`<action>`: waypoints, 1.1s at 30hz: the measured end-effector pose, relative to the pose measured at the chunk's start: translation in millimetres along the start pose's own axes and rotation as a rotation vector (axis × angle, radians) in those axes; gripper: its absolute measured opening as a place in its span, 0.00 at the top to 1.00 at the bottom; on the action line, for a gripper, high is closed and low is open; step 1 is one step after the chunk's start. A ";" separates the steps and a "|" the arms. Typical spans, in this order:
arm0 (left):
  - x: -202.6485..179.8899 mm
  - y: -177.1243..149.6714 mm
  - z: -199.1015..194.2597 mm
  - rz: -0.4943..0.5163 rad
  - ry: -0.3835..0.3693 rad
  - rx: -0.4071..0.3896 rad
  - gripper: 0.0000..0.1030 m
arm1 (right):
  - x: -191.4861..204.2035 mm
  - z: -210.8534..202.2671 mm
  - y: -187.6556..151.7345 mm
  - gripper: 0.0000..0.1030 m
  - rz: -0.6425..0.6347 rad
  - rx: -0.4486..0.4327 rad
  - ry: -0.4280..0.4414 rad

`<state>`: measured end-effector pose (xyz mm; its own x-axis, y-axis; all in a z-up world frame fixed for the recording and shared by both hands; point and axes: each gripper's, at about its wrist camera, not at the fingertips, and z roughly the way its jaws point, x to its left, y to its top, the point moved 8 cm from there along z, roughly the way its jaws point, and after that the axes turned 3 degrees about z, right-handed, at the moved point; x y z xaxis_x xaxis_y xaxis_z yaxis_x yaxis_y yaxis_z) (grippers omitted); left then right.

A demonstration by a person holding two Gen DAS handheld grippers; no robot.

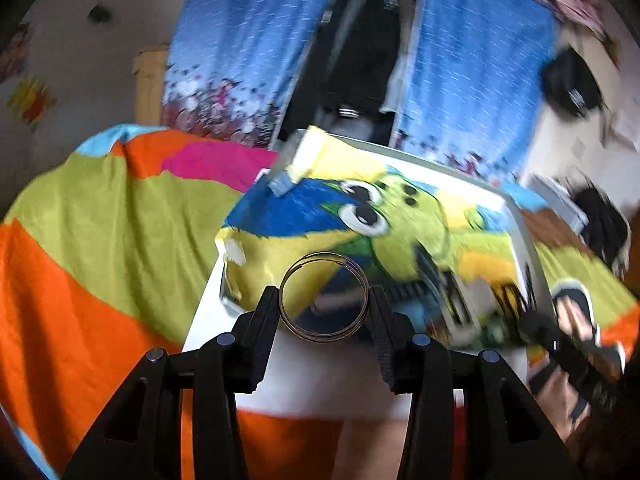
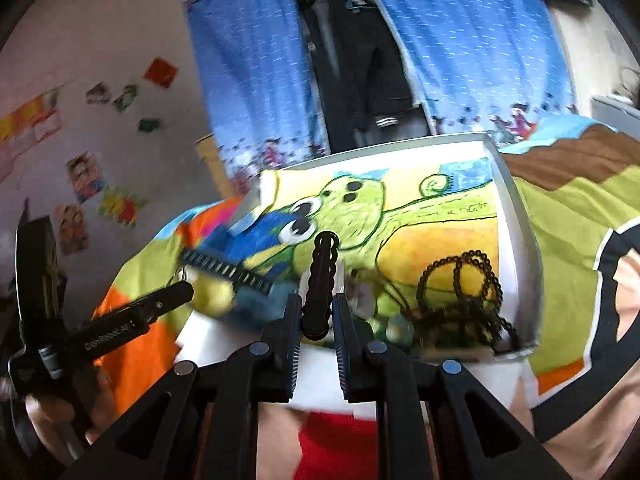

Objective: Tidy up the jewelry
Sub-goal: 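Lower hoop ring and hair clip into the white tray and open both tools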

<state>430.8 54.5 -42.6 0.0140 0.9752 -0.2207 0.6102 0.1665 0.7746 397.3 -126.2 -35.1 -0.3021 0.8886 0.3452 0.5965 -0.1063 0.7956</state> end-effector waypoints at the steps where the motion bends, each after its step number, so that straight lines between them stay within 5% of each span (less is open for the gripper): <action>1: 5.4 2.2 6.3 -0.029 0.007 0.002 0.62 | -2.9 4.1 0.6 0.85 0.025 -0.002 -0.011; 7: 13.2 -7.8 28.2 -0.051 0.023 0.055 0.62 | -13.4 23.3 -9.3 0.85 0.097 0.003 -0.096; 21: 11.3 -12.4 41.0 -0.047 0.002 0.085 0.61 | -25.1 29.1 -13.2 0.84 0.079 0.018 -0.135; 30: 8.5 -8.7 25.5 -0.061 -0.044 0.082 0.38 | -21.6 12.0 -2.8 0.56 0.032 -0.011 -0.143; 33: 6.7 -5.8 14.7 -0.058 -0.044 0.066 0.38 | -19.1 1.7 3.8 0.45 0.011 -0.032 -0.151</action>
<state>439.0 57.9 -57.3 0.0109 0.9568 -0.2905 0.6621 0.2108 0.7192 406.6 -142.9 -39.5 -0.1791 0.9440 0.2771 0.5746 -0.1282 0.8083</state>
